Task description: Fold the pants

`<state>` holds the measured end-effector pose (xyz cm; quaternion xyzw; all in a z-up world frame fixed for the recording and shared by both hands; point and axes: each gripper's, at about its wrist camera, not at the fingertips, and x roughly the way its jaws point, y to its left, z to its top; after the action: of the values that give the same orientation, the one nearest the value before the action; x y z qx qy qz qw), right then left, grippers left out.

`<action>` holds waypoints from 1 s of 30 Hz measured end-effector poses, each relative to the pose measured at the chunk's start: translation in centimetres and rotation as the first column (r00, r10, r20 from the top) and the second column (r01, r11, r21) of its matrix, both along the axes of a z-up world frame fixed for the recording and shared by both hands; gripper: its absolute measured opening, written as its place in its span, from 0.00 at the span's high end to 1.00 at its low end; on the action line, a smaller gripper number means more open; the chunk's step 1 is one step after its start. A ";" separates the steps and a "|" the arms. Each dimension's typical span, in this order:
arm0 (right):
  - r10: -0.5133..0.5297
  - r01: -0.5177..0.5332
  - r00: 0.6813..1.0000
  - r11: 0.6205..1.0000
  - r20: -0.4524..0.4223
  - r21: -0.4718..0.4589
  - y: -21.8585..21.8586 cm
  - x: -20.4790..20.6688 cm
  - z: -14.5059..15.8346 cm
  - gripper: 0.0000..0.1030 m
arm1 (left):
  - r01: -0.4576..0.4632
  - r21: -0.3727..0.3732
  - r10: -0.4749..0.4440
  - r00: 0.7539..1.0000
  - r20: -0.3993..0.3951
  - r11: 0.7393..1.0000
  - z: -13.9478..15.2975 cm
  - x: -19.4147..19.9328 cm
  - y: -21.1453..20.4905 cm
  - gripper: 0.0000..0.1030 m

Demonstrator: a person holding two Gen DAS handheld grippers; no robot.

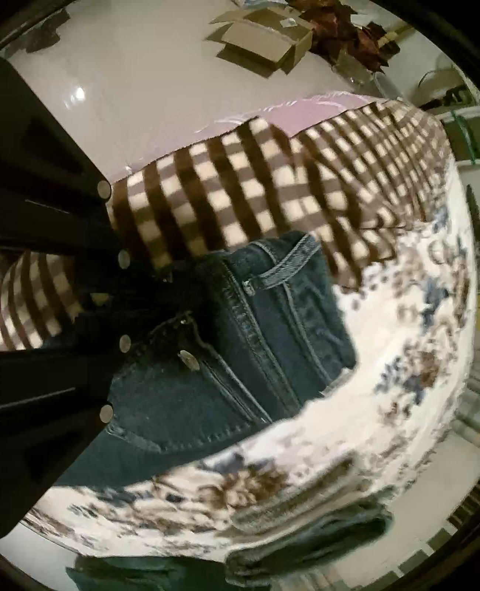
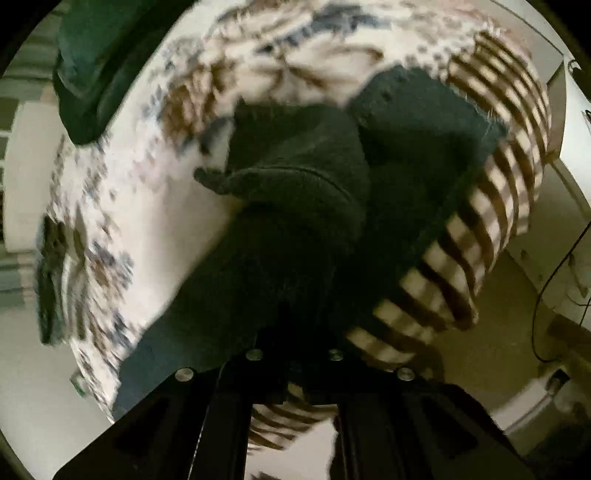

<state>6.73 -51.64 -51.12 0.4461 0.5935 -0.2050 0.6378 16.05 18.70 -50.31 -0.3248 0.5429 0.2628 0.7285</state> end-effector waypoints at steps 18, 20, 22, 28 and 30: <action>0.534 -0.596 0.800 0.660 -0.272 -0.457 2.7 10.5 0.8 0.23 | 0.341 0.282 -0.292 0.935 -0.201 0.897 1.7 2.2 -14.7 0.27; 0.565 -0.637 0.769 0.637 -0.300 -0.433 2.5 11.7 -1.4 0.24 | 0.383 0.279 -0.328 0.917 -0.225 0.880 1.6 2.3 -16.8 0.27; 0.547 -0.603 0.794 0.655 -0.265 -0.455 1.0 11.7 -0.9 0.40 | 0.415 0.271 -0.353 0.902 -0.249 0.868 1.7 2.3 -18.6 0.27; 0.238 -0.234 0.970 0.841 -0.054 -0.487 -9.5 5.1 3.9 0.99 | 0.495 0.217 -0.428 0.856 -0.291 0.841 2.0 2.4 -22.6 0.27; 0.086 -0.065 0.996 0.912 0.033 -0.405 -13.9 1.4 4.3 1.00 | 0.517 0.222 -0.447 0.844 -0.297 0.827 2.3 2.5 -23.8 0.27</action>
<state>8.18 -65.53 -46.84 0.2868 0.5392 -0.2868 0.7381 18.54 -5.09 -48.01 -0.0313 0.6436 0.1828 0.7425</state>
